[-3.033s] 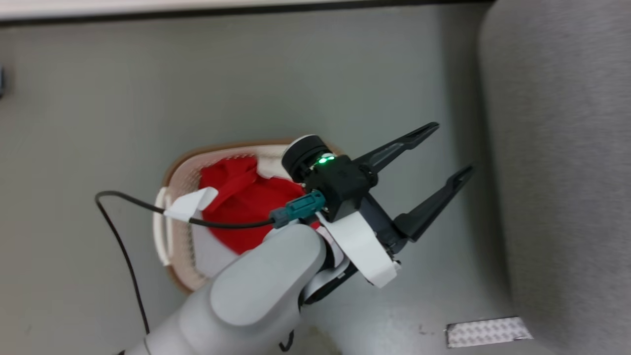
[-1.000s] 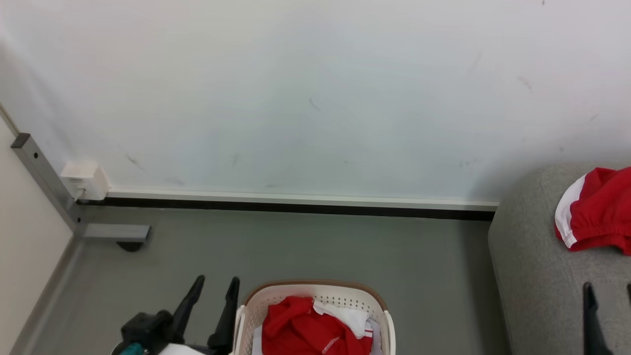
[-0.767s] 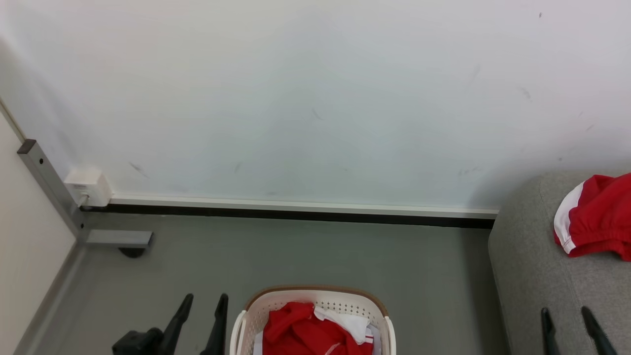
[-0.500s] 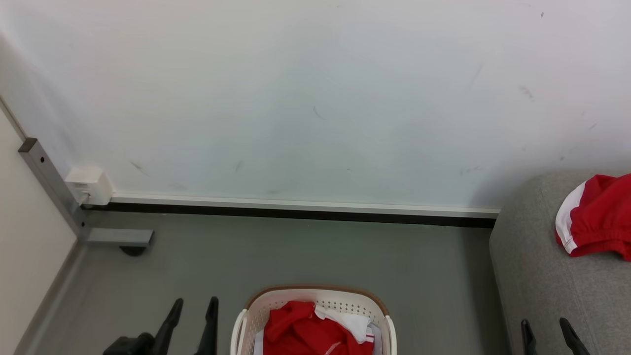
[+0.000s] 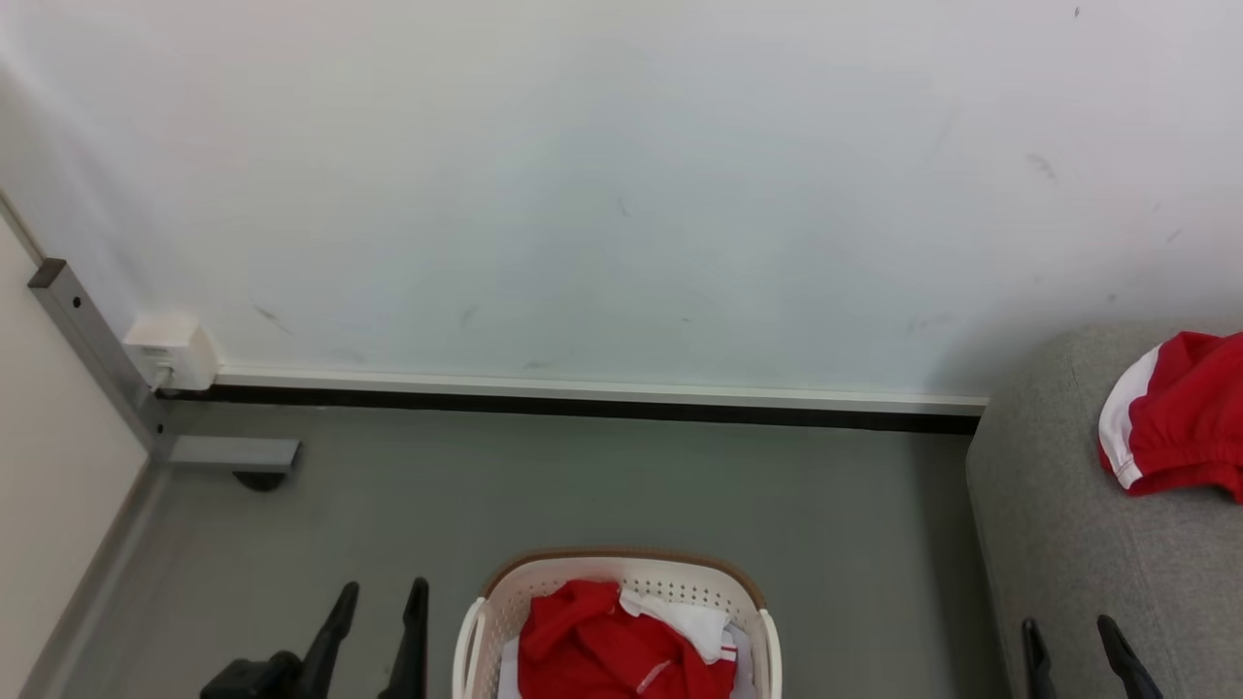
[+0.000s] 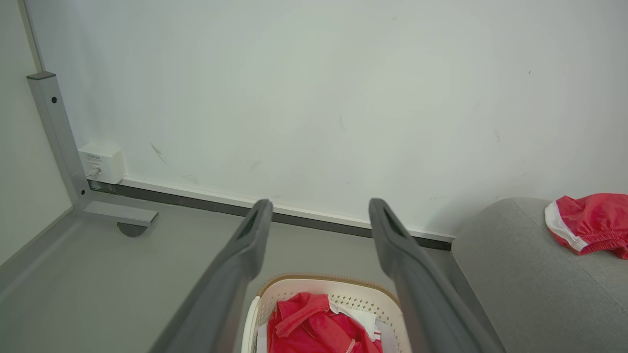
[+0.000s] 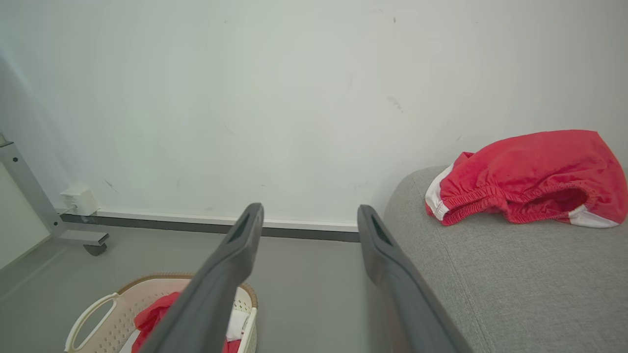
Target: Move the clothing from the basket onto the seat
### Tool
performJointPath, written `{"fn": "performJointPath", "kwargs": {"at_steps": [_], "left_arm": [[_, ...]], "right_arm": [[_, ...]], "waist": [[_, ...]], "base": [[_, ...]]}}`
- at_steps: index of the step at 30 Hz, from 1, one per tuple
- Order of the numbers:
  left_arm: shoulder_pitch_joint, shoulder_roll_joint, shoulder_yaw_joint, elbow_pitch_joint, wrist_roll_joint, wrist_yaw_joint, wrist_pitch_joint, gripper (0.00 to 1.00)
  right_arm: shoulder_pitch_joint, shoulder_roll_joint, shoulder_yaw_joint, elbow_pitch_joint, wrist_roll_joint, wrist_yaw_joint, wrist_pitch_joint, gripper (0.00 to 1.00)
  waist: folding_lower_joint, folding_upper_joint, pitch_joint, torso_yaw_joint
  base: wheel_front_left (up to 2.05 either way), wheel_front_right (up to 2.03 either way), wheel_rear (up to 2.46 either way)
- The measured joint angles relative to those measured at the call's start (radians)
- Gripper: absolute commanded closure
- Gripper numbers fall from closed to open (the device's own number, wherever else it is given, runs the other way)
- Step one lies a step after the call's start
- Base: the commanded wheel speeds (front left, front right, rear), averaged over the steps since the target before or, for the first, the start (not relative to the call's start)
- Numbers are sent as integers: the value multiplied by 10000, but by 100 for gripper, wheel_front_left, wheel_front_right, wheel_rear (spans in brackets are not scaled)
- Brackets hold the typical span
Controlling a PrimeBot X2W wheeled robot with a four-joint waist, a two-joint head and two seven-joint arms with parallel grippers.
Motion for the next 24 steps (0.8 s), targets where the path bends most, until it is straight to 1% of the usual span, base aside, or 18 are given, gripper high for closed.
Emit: {"fn": "performJointPath", "kwargs": {"at_steps": [5, 8, 10, 12, 16, 20, 24], "left_arm": [[-260, -15, -134, 29, 0, 0, -2, 0], [-727, -33, -512, 215, 2, 0, 0, 0], [-1314, -59, -840, 462, 44, -2, -2, 0], [-1909, -71, -1154, 1007, 127, -2, 13, 0], [-3120, -84, -1398, 2100, 261, 48, 257, 0], [-4345, -117, -1636, 3126, 518, 341, 727, 0], [-5462, -140, -1944, 4309, 800, 663, 1532, 0]], "right_arm": [[-165, 13, 35, -134, 4, 0, 2, 0], [-360, 10, 94, -311, 17, 0, 2, 0], [-666, -17, 84, -481, 40, 0, 0, 0], [-965, -33, 65, -637, 48, 0, 0, 0], [-1388, -38, -2, -874, 104, 0, 0, 0], [-1921, -42, -6, -1141, 215, 0, 0, 0], [-2481, -35, -12, -1396, 305, 0, -2, 0]], "waist": [[0, 0, 237, -131], [0, 0, 499, -247], [1, 0, 805, -323], [2, 0, 1136, -415], [2, 0, 1814, -686], [3, 0, 2556, -1012], [3, 0, 3402, -1345]], "base": [[0, 0, 0], [0, 0, 0], [0, 0, 0], [0, 0, 0], [0, 0, 0], [0, 0, 0], [0, 0, 0]]}}
